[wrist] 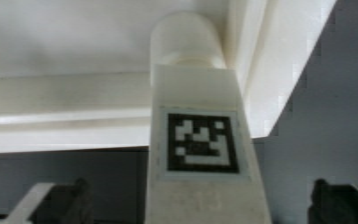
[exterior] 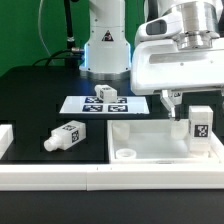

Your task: Assemble one leg

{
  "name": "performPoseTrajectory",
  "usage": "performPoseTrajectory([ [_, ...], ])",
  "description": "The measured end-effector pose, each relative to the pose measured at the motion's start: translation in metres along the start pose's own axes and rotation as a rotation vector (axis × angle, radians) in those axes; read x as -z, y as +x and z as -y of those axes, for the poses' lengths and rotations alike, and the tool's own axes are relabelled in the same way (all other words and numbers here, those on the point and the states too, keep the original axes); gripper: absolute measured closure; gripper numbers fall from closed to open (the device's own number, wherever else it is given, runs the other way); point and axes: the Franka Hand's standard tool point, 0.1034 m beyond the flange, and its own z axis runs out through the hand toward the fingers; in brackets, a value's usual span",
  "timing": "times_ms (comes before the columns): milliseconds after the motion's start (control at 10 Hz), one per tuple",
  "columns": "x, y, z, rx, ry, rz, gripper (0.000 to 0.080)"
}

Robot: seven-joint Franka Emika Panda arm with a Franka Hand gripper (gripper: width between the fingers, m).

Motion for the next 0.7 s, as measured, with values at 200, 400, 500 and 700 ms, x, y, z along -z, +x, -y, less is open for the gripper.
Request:
performPoseTrajectory([
  [200, 0.004, 0.002, 0.001, -0.015, 0.003, 0.029, 0.0152],
  [400, 0.011, 0.012, 0.0, -0.028, 0.009, 0.074, 0.0151],
  [500, 0.007, 0.01, -0.001, -0.037, 0.013, 0.138, 0.0151],
  [700, 0.002, 0.014, 0.006, -0.071, 0.032, 0.298, 0.0151],
])
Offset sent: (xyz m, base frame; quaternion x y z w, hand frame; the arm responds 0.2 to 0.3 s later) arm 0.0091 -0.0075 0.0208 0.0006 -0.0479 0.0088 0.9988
